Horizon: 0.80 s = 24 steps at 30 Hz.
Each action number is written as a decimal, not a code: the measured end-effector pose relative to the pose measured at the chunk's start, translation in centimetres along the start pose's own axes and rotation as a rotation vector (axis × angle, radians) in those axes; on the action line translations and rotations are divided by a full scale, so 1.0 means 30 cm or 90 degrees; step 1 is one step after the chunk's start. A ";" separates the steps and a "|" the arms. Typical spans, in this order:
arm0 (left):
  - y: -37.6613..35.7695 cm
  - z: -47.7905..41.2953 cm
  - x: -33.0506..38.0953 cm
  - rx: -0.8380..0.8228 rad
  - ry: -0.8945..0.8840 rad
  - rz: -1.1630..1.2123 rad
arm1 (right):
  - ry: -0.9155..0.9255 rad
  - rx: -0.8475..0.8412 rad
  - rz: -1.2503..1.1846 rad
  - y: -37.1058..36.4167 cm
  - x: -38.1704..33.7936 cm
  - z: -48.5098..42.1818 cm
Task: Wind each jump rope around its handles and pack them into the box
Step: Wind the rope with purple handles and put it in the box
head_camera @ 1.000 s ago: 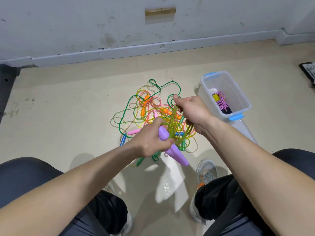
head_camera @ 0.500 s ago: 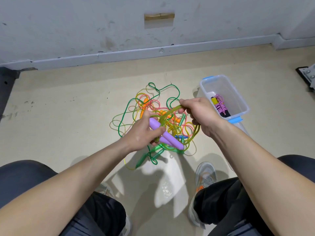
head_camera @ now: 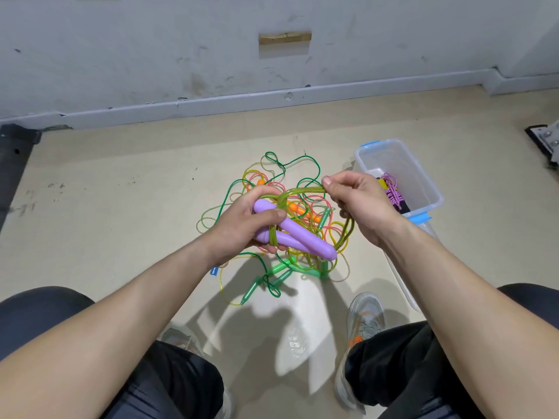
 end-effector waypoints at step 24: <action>0.068 -0.049 0.004 0.124 0.028 0.201 | -0.007 -0.039 0.197 -0.225 0.075 0.101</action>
Point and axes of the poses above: each hand's wrist, its own z-axis away from the middle knuckle, its own y-axis out of the back of the hand, x = y × z, the point moved 2 cm from there along -z, towards the middle knuckle, and after that the axes turned 14 degrees about -x, right-handed, at the moved point
